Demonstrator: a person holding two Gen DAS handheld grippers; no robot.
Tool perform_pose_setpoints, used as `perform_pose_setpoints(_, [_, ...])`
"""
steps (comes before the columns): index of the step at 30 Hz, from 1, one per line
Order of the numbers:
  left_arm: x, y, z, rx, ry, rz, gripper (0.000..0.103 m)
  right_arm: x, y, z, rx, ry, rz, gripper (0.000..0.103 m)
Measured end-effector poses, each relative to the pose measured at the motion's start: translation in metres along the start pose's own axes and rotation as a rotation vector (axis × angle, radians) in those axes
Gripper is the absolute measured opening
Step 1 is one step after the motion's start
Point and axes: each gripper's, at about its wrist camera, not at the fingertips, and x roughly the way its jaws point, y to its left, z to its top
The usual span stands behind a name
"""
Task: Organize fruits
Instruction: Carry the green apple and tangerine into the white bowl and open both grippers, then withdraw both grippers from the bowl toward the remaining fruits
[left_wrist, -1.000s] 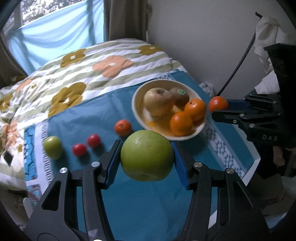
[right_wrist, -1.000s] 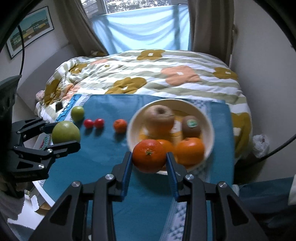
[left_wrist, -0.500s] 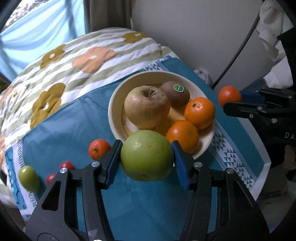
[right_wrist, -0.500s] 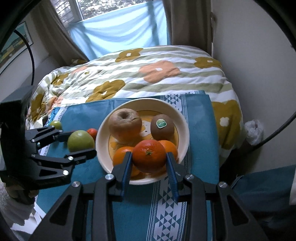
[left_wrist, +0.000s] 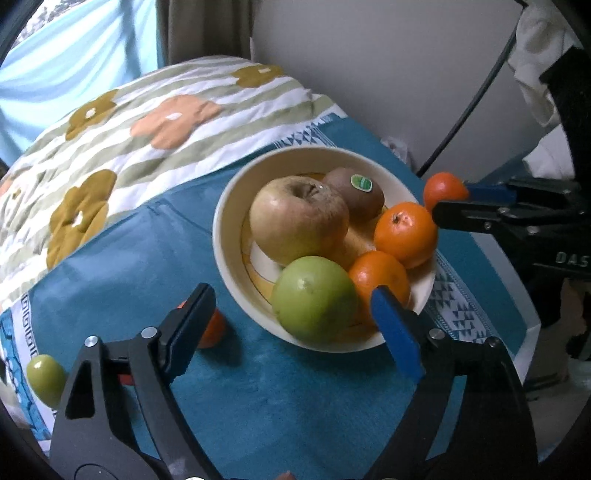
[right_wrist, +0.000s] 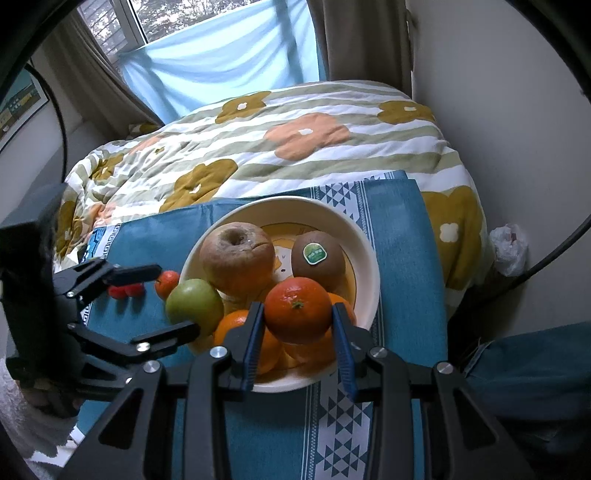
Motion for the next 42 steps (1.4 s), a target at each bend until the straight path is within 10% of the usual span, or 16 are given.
perform_pose_setpoints(32, [-0.062,0.048,-0.045,-0.142,-0.031,0.194,0.094,0.047,0.025,0.006,-0.188,0.069,0.066,0.034])
perform_pose_setpoints(35, [-0.062,0.049,-0.046,-0.146,-0.030,0.202,0.094,0.045,0.026,0.007,-0.180,0.054,0.103,0.060])
perform_pose_setpoints(37, [-0.063,0.049,-0.047,-0.151,-0.032,0.205,0.094,0.044,0.030,0.006,-0.181,0.036,0.101,0.100])
perform_pose_setpoints(42, [-0.069,0.047,-0.049,-0.154,-0.040,0.218,0.094,0.042,0.035,0.001,-0.212,0.025,0.074,0.103])
